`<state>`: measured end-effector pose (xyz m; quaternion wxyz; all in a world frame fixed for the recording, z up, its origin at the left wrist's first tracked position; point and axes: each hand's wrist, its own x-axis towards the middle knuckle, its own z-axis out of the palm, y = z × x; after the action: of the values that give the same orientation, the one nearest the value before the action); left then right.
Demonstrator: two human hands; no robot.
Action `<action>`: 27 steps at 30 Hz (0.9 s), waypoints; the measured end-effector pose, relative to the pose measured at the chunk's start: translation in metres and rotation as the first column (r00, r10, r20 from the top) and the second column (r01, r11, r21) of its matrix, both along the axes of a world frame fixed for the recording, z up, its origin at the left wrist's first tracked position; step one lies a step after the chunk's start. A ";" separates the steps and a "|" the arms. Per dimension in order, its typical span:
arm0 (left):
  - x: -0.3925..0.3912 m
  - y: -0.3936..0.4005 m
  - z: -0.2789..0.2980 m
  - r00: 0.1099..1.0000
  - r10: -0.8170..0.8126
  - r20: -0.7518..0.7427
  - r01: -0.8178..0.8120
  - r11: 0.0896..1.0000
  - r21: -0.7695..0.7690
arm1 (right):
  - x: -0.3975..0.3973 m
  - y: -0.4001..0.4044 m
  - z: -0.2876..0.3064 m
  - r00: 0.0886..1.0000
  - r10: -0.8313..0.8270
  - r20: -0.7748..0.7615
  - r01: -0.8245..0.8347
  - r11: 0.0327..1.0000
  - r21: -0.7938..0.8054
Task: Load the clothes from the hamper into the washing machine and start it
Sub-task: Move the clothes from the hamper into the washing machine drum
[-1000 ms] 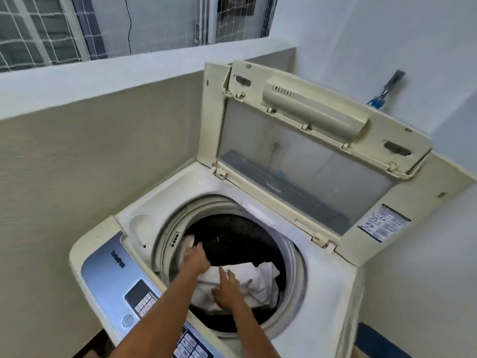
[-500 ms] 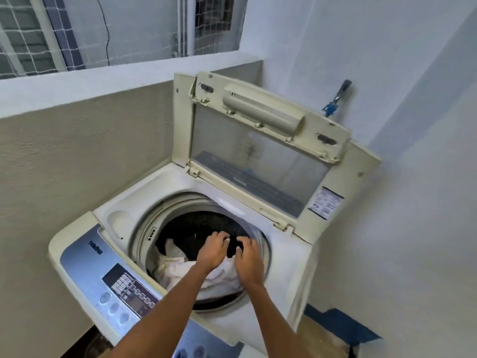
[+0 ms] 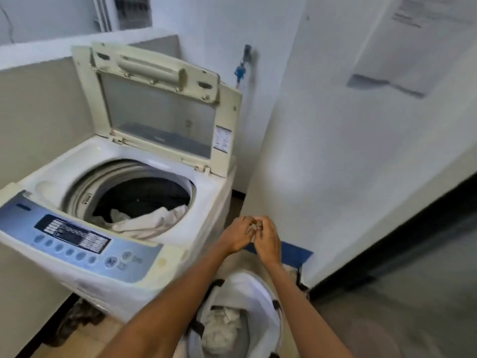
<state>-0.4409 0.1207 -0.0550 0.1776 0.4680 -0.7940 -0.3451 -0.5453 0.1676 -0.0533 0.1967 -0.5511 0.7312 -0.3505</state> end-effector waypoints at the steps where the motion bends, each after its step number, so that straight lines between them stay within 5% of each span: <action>1: -0.011 0.010 -0.017 0.998 -0.038 0.054 0.035 0.998 0.056 | -0.012 0.014 -0.015 0.999 -0.016 0.035 0.014 0.998 0.063; 6: -0.043 0.066 -0.124 0.972 -0.149 0.181 0.087 0.947 0.311 | -0.043 0.075 -0.122 0.974 -0.170 0.148 0.102 0.919 0.381; 11: -0.045 0.116 -0.274 0.930 -0.177 0.322 0.004 0.881 0.474 | -0.041 0.128 -0.265 0.981 -0.078 0.176 -0.045 0.794 0.606; 16: -0.027 0.141 -0.453 0.793 -0.324 0.515 -0.093 0.772 0.629 | -0.038 0.152 -0.431 0.976 -0.019 0.216 -0.146 0.678 0.720; 22: -0.022 0.105 -0.622 0.789 -0.083 0.609 -0.308 0.804 0.509 | -0.035 0.115 -0.604 0.976 -0.063 0.208 -0.118 0.649 0.752; 27: -0.022 0.067 -0.701 0.770 0.155 0.618 -0.422 0.852 0.311 | -0.023 0.077 -0.682 0.980 -0.125 0.154 0.007 0.796 0.605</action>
<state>-0.4627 0.1879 -0.7556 -0.1251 0.6960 -0.6287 -0.3235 -0.5683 0.2443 -0.7351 0.4164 -0.3991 0.8017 -0.1566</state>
